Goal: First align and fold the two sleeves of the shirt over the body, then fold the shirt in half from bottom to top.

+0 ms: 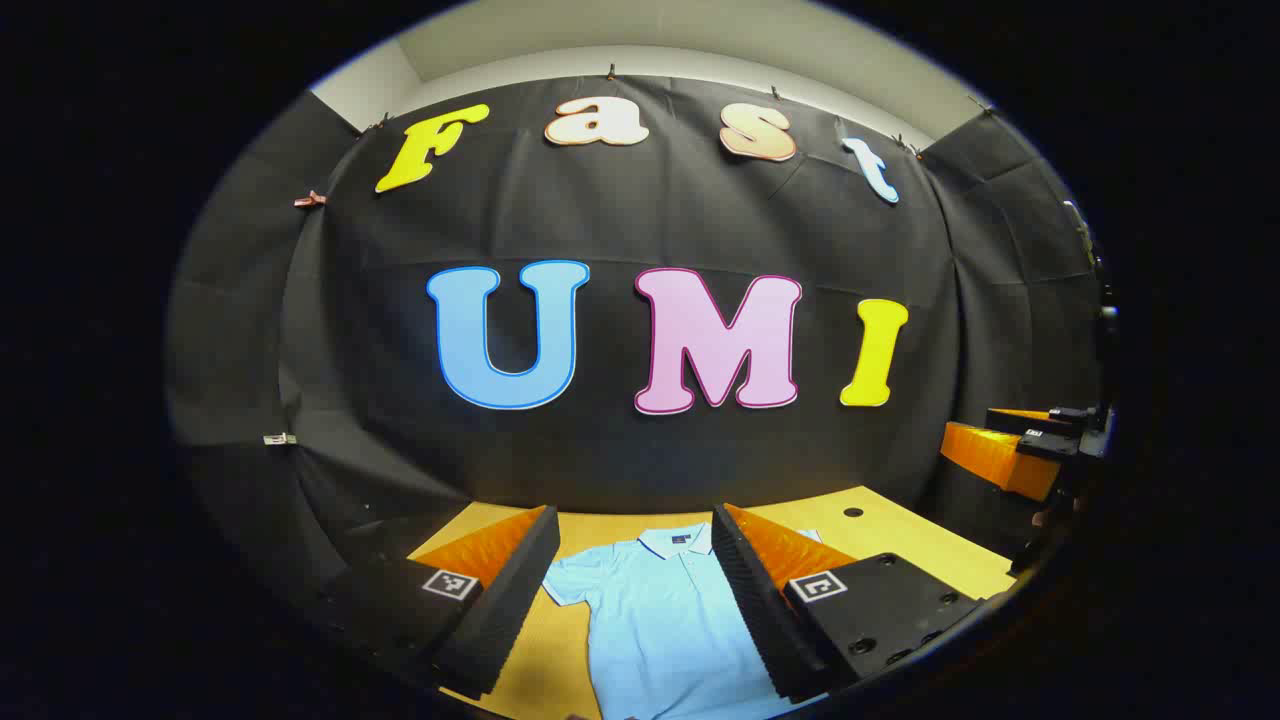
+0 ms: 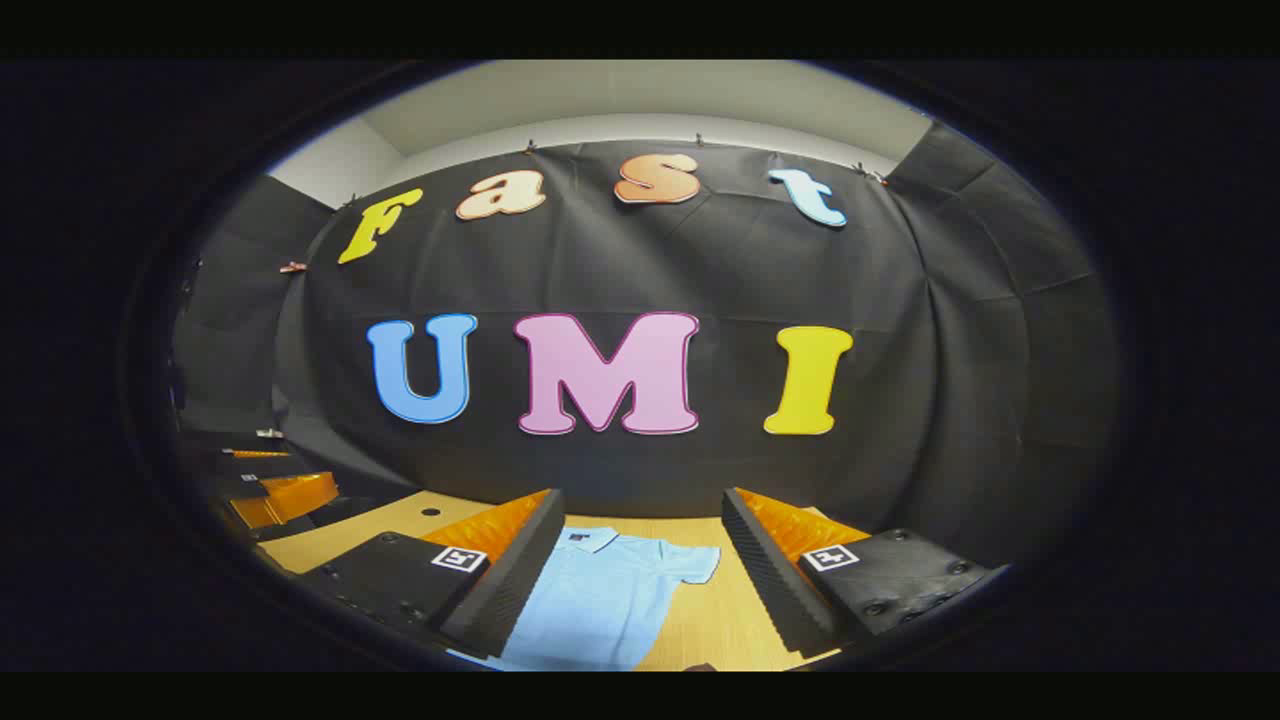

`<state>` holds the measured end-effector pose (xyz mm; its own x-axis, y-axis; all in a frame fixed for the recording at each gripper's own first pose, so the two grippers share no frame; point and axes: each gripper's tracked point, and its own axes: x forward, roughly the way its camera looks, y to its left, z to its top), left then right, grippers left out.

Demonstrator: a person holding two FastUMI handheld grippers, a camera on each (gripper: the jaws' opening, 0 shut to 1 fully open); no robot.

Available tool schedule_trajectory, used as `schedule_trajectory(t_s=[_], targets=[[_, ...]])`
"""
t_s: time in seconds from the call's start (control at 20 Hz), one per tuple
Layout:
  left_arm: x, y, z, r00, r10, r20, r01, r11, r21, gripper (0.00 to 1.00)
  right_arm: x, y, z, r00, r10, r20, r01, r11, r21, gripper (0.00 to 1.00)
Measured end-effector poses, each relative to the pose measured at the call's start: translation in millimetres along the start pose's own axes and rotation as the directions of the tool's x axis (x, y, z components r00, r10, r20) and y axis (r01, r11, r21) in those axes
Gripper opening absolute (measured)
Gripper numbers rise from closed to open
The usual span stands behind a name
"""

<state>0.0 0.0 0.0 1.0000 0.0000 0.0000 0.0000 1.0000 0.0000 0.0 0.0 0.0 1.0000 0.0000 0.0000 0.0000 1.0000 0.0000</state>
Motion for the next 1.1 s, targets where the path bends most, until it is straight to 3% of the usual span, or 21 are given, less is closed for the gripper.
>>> schedule_trajectory(t_s=[1.1], targets=[[6, -6, -15, 0.999, -0.005, -0.032, 0.006, 1.000, 0.014, 0.97, 7, -8, -16, 0.999, -0.006, -0.040, 0.005, 1.000, -0.021, 0.98]])
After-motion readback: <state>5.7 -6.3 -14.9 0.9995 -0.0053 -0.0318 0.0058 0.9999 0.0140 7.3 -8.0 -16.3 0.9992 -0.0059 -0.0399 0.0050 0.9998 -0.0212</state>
